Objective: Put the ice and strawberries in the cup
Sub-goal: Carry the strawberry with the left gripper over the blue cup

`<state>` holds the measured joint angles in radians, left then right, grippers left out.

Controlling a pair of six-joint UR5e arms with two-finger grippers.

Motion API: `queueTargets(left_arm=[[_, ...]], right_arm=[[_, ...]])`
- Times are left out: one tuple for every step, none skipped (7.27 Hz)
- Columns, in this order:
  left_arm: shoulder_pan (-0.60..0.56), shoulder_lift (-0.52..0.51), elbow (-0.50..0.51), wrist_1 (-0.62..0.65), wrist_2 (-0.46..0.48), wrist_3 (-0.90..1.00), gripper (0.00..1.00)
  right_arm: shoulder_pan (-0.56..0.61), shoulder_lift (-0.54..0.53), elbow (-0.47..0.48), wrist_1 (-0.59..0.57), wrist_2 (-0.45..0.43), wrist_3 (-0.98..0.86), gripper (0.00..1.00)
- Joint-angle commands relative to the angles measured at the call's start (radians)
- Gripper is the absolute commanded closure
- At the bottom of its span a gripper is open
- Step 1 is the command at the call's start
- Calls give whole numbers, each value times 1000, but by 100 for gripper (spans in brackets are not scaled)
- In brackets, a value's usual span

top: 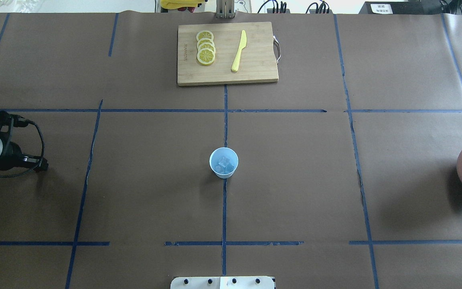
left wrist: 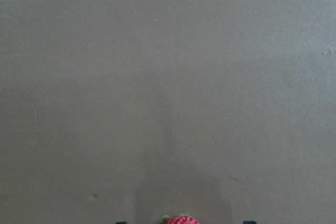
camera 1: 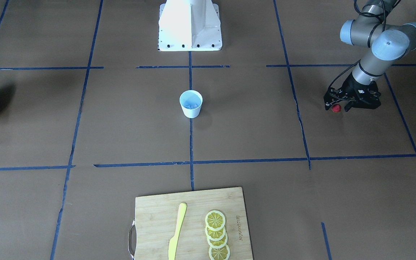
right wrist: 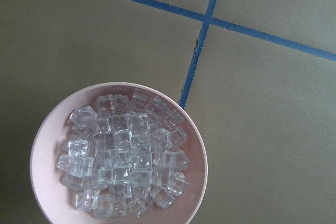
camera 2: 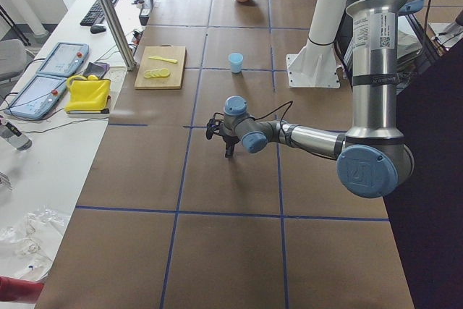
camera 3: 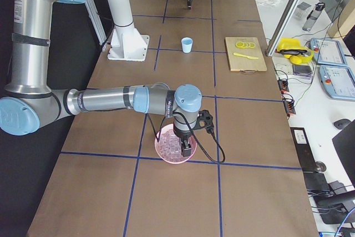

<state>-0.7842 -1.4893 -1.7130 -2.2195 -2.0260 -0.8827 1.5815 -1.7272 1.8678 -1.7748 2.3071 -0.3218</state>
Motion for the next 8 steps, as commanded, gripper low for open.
queueTargets(left_arm=[[-3,1,-28,13,-3,1,100],[-3,-5,-78,71,-11,2,100],[-4,-18,-150,174,-11,1,100],[-7,-69,-222,298,-10,1,100],[-7,-139,-268,422,-10,-5,100],[-7,-228,-284,529,-10,-24,100],[-3,-346,-271,591,-10,-148,100],[26,-468,-266,695,-10,-242,100]], right_arm=[[0,0,1,0,0,1,1],[0,0,2,0,0,1,1],[0,0,2,0,2,1,1],[0,0,2,0,0,1,1],[0,1,2,0,0,1,1],[0,2,2,0,2,1,1],[0,2,2,0,0,1,1],[0,3,2,0,0,1,1]])
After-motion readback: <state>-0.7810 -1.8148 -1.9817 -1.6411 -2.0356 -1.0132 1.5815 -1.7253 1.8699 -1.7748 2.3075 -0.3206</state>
